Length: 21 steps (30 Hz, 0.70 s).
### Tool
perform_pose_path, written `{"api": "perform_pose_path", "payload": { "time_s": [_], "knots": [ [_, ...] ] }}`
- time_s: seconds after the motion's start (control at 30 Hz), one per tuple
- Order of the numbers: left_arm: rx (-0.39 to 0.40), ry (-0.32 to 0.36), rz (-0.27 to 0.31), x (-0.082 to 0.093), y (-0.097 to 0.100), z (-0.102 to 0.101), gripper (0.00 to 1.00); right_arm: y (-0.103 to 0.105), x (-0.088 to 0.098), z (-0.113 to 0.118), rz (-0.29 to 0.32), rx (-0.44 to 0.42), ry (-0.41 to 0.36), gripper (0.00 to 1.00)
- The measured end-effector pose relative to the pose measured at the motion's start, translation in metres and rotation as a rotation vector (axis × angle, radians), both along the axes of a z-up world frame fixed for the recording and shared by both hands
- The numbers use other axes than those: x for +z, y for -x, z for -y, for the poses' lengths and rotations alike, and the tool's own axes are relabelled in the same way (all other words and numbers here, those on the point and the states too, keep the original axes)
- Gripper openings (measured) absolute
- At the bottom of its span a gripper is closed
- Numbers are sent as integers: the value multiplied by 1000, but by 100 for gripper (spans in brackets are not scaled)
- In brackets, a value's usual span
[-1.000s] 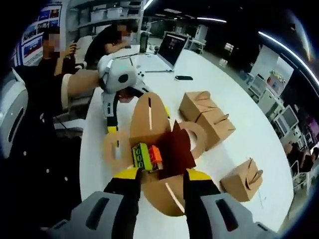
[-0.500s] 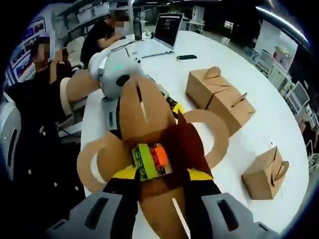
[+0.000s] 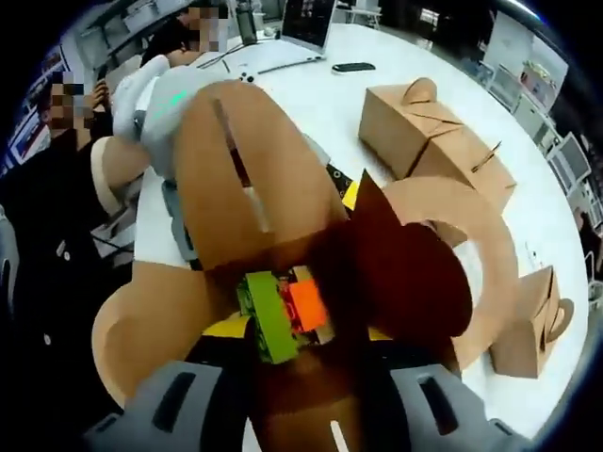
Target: Pick up one paper box from the group, open the paper box, and remove the item inside
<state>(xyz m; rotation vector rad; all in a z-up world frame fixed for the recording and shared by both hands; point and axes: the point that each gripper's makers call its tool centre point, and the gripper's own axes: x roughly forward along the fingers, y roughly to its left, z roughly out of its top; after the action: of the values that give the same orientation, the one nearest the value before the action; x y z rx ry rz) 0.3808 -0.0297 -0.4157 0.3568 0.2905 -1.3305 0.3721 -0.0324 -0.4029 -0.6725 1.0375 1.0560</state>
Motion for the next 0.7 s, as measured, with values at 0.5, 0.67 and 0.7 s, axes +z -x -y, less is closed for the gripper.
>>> {"api": "perform_pose_path", "payload": {
  "time_s": [0.5, 0.67, 0.7],
  "knots": [
    [-3, 10, -13, -2, 1, 1, 87, 15, -7, -9, 6, 112, 24, 33],
    [0, 6, -13, -3, 1, 1, 87, 17, -4, -8, 40, 145, 40, 33],
    [1, 6, -14, -3, 1, 0, 87, 17, -4, -7, 42, 148, 46, 33]
  ]
}}
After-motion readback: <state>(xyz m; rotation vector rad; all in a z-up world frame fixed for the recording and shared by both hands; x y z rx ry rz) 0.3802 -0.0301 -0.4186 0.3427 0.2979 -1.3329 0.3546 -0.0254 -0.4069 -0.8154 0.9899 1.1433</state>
